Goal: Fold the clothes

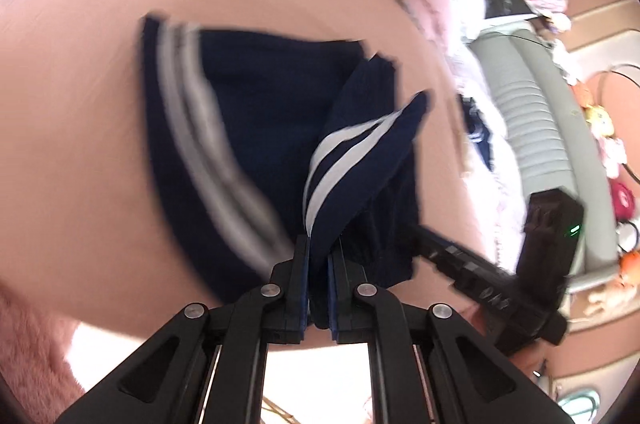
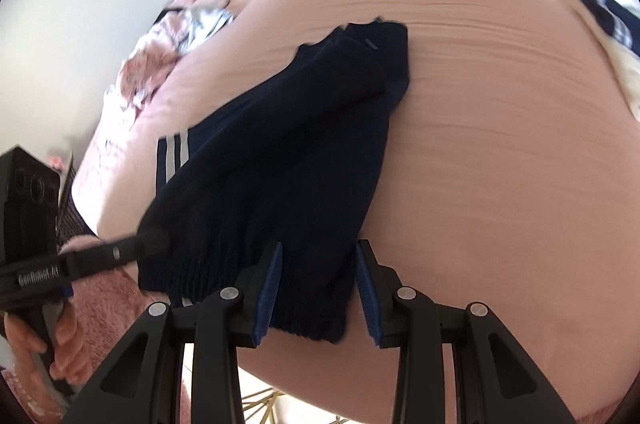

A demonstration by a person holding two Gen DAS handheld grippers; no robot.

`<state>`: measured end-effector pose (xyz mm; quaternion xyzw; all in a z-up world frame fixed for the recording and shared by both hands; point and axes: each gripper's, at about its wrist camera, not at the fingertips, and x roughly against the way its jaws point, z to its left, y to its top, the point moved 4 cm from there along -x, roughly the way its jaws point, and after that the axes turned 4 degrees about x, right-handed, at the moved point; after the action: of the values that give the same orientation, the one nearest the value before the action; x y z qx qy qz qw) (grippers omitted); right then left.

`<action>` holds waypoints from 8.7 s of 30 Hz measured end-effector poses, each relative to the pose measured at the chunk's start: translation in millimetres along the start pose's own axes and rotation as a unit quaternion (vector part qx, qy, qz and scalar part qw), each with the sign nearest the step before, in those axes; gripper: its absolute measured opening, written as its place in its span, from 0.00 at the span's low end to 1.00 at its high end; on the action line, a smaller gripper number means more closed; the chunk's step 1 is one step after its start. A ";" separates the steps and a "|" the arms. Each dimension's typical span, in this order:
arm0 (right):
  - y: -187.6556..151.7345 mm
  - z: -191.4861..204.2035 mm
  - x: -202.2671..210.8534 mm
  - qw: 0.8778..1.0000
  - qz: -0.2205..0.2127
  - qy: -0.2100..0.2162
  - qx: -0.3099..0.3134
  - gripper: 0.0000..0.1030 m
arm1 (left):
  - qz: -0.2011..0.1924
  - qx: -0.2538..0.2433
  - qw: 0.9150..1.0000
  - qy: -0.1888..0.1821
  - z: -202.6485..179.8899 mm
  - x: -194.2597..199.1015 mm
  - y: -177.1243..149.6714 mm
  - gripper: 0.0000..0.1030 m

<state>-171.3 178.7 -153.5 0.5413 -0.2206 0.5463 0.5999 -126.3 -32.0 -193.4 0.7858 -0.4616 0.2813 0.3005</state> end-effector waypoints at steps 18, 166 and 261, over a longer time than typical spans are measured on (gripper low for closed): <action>-19.8 -7.4 -12.3 1.000 -0.005 -0.010 0.020 0.43 | -0.014 0.020 0.999 0.031 26.0 -4.8 -16.3 0.09; 42.6 -53.9 -52.3 0.994 0.012 -0.079 0.082 0.35 | 0.067 -0.302 0.936 0.167 -31.4 -42.3 25.2 0.28; -77.7 36.2 -13.8 0.997 0.029 0.020 0.066 0.17 | 0.005 -0.029 0.999 0.039 2.4 17.8 -45.8 0.20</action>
<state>-94.1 154.9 -185.6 0.5620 -0.1876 0.5872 0.5515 -77.5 -25.6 -191.9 0.7627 -0.4617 0.2995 0.3398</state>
